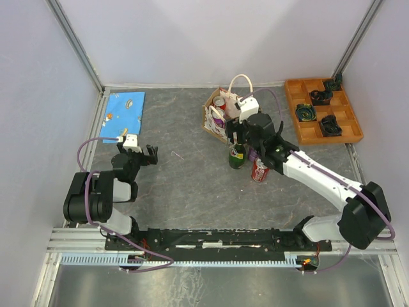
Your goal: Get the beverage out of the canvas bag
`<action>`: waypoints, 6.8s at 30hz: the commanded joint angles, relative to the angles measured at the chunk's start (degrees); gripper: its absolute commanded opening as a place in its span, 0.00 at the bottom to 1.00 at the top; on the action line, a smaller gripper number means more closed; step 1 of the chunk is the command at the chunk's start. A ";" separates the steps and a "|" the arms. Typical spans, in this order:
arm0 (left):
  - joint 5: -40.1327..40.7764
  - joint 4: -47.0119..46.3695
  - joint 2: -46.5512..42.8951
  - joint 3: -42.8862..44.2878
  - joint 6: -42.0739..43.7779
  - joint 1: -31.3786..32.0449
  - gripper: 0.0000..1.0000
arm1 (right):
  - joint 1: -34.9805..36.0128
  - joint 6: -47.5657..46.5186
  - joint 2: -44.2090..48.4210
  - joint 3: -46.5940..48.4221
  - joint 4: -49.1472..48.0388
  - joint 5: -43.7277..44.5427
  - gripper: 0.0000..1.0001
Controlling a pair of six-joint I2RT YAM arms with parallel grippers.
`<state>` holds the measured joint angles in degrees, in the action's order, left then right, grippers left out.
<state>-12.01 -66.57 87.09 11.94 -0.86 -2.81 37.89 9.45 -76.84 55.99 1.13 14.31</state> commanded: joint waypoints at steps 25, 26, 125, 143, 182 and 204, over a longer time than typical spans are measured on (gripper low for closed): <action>0.97 -3.34 0.07 0.45 0.87 -0.16 0.99 | -4.02 1.79 -35.74 69.21 35.87 10.55 0.75; 0.96 -3.38 0.09 0.45 0.86 -0.15 0.99 | -4.11 2.40 -36.59 69.59 36.64 10.16 0.75; 1.01 -3.44 0.14 0.45 0.86 -0.16 0.99 | -6.76 -1.32 -19.71 51.81 20.52 1.34 0.00; 1.02 -3.53 0.15 0.45 0.86 -0.13 0.99 | 4.38 -4.04 19.13 15.20 22.62 3.36 0.00; 1.02 -3.40 0.08 0.45 0.87 -0.16 0.99 | 12.30 4.43 2.24 -4.15 16.41 -1.39 0.00; 1.04 -3.38 0.10 0.45 0.92 -0.13 0.99 | 11.35 6.81 1.89 -5.36 21.61 5.05 0.77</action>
<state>-12.01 -66.57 87.09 11.94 -0.86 -2.81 49.39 15.66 -77.08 50.11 22.22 16.38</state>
